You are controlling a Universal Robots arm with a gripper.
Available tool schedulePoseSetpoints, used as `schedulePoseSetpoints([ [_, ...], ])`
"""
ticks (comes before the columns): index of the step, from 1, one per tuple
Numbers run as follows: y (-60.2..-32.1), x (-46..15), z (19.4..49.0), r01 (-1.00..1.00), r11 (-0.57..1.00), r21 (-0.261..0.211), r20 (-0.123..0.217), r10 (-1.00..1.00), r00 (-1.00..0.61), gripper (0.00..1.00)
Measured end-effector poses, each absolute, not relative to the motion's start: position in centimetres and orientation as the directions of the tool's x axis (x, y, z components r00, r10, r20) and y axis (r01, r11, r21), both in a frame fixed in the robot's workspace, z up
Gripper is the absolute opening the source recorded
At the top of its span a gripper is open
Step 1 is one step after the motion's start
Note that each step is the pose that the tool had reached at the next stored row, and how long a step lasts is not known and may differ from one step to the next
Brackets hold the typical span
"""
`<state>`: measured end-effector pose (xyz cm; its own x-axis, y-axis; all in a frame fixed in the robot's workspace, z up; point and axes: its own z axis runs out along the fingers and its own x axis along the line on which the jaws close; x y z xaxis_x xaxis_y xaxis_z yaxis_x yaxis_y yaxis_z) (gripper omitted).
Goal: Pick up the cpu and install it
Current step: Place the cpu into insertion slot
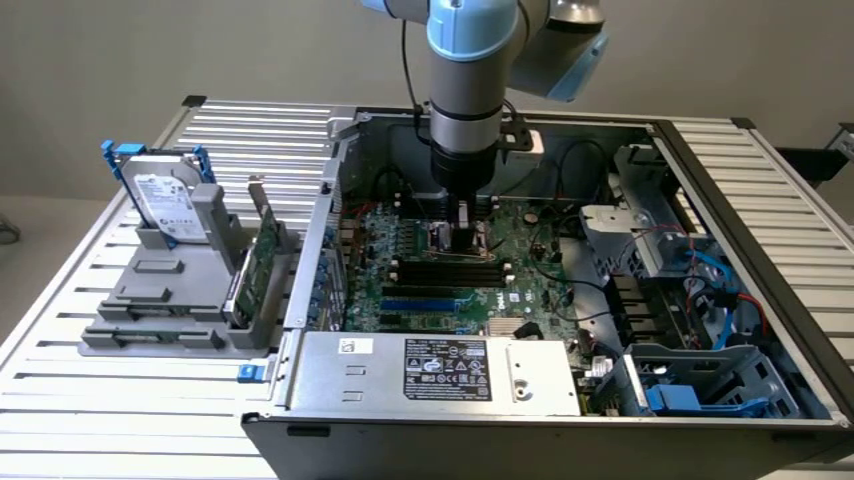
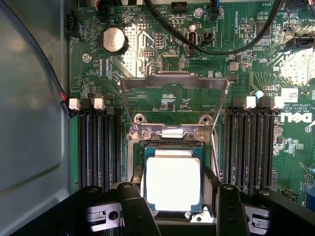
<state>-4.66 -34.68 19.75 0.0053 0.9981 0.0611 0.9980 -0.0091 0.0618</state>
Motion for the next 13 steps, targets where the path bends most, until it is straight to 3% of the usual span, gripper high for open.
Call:
schedulePoseSetpoints([
  [13, -34.60, -4.61, 19.61, 0.998, -0.029, 0.062, 0.061, 0.998, 0.025, 0.55],
])
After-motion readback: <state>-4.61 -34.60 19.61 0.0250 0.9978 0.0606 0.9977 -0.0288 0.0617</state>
